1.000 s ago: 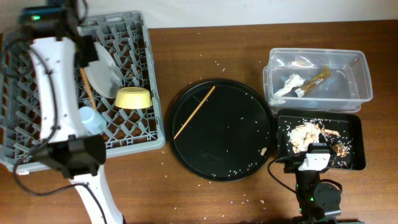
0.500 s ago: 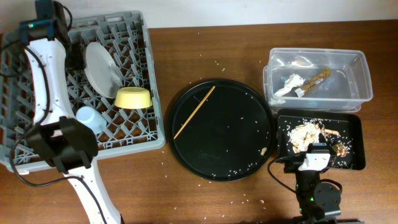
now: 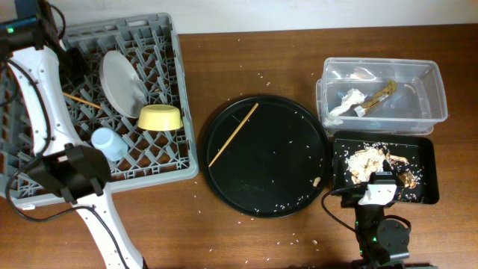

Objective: Sort waste into correct bins and load items into the dishwasher rack
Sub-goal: 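Insert the chopsticks into the rack with the left gripper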

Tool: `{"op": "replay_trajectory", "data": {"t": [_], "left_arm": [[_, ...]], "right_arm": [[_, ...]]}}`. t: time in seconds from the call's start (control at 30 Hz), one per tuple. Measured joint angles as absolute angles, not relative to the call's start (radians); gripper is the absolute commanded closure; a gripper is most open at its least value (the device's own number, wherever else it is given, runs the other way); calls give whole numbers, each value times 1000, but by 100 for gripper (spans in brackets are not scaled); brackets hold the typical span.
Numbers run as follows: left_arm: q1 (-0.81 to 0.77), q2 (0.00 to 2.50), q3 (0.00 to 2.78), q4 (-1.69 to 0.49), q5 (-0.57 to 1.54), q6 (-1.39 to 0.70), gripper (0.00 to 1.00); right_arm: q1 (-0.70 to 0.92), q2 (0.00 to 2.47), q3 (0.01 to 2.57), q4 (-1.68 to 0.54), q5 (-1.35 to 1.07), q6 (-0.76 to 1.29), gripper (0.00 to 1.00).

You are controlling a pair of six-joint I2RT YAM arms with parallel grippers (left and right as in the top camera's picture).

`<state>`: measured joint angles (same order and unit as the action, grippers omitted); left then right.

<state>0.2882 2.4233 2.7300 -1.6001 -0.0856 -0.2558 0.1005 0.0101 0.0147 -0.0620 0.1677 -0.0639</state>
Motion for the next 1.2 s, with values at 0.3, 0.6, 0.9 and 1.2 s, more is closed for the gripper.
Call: {"op": "replay_trajectory", "data": {"t": [0.3,0.6,0.9,1.2], "left_arm": [[-14,2276,2728,-1680,98,-115,55],[-535,2428,2106,-1367,11,85,55],[-478,2451,2576,-1676,-20,-63,100],[-1,2506,2791,-1604,-246,-245,64]], "right_arm": [[101,10,15,-62,167,-64,1],[101,10,15,-62,168,-64,2],[101,10,14,-62,168,-64,2],[101,10,14,-62,168,-64,1]]}}
